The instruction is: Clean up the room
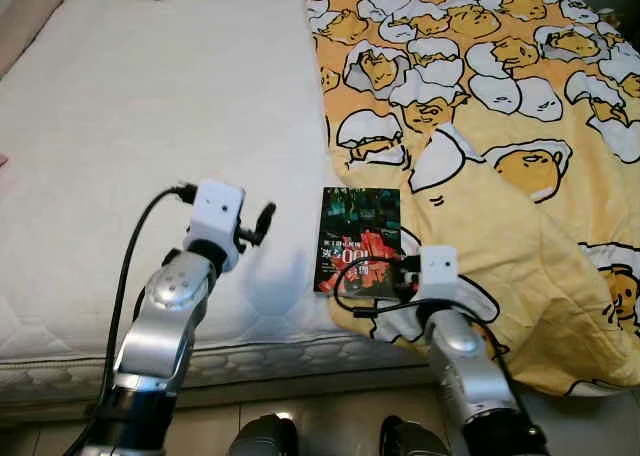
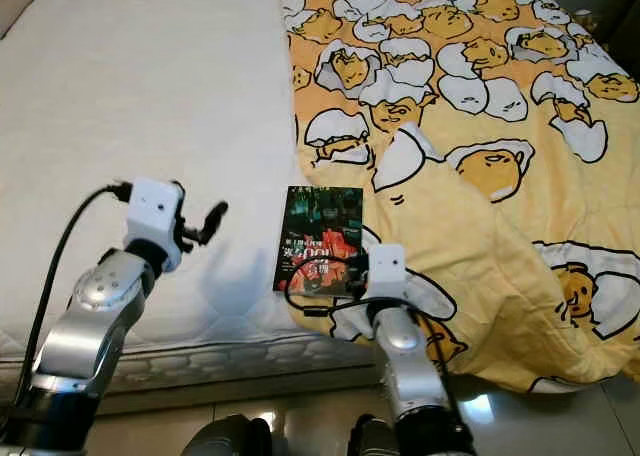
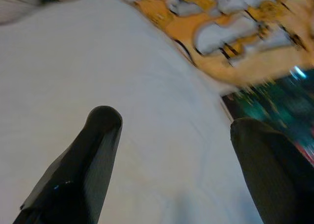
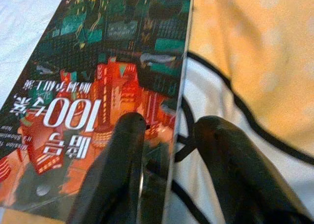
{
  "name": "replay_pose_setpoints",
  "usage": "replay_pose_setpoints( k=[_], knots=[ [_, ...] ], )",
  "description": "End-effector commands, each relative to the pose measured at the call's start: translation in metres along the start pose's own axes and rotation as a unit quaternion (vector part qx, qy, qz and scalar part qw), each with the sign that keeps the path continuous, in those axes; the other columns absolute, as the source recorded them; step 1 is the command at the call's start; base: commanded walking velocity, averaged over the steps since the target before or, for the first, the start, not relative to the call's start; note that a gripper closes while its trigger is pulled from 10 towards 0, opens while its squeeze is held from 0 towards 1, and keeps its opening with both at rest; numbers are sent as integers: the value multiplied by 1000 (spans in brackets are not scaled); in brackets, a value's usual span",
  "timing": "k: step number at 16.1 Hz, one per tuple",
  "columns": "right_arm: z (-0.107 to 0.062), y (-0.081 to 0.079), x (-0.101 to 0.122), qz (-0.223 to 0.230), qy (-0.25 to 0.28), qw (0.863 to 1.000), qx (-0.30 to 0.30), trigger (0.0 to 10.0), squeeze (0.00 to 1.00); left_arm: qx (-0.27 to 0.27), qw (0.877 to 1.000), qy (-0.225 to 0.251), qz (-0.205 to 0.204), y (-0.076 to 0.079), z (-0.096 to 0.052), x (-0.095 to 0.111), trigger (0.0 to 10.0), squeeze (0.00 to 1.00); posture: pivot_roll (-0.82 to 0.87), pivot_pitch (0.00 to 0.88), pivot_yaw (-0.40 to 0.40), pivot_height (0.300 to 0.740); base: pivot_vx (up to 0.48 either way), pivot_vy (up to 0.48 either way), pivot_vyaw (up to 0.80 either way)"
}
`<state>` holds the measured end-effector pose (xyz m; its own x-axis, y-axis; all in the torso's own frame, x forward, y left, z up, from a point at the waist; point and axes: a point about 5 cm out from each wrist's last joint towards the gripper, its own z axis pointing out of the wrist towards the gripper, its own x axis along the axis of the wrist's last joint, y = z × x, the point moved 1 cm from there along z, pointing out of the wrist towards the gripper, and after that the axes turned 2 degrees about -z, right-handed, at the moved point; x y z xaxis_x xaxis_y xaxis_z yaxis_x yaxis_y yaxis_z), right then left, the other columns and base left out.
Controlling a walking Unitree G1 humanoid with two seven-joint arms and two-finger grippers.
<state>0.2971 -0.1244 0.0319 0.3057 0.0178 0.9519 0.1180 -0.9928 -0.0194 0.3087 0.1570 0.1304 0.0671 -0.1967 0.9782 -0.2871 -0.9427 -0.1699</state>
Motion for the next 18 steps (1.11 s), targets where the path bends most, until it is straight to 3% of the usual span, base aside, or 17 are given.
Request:
replay_pose_setpoints(
  k=[1,3,8,15,16,17,18],
  knots=[
    [1,1,-4,16,-5,1000,-3,10000,1000,-31,999,-17,-8,1,-6,-11,10000,0,86,150,70,740,0,0,0],
    [4,-2,-11,59,-7,998,6,10000,1000,-84,996,-38,0,4,-15,-22,10000,0,97,159,79,740,0,0,0],
    [14,0,-9,157,-10,988,-1,10000,1000,-141,989,-37,13,8,-27,-20,10000,0,126,173,92,740,0,0,0],
    [20,-10,-19,189,-39,981,28,10000,1000,-150,988,-32,12,11,-28,-18,10000,0,124,179,92,740,0,0,0],
    [20,-11,-19,198,-44,979,31,10000,353,-151,988,-32,12,12,-28,-18,10000,0,125,181,94,740,0,0,0],
    [21,-12,-21,205,-51,977,30,10000,0,-153,988,-31,12,13,-28,-18,10000,0,125,182,94,740,0,0,0],
    [22,-13,-21,212,-54,975,34,10000,0,-154,988,-31,12,14,-28,-17,10000,0,126,181,93,740,0,0,0]
  ],
)
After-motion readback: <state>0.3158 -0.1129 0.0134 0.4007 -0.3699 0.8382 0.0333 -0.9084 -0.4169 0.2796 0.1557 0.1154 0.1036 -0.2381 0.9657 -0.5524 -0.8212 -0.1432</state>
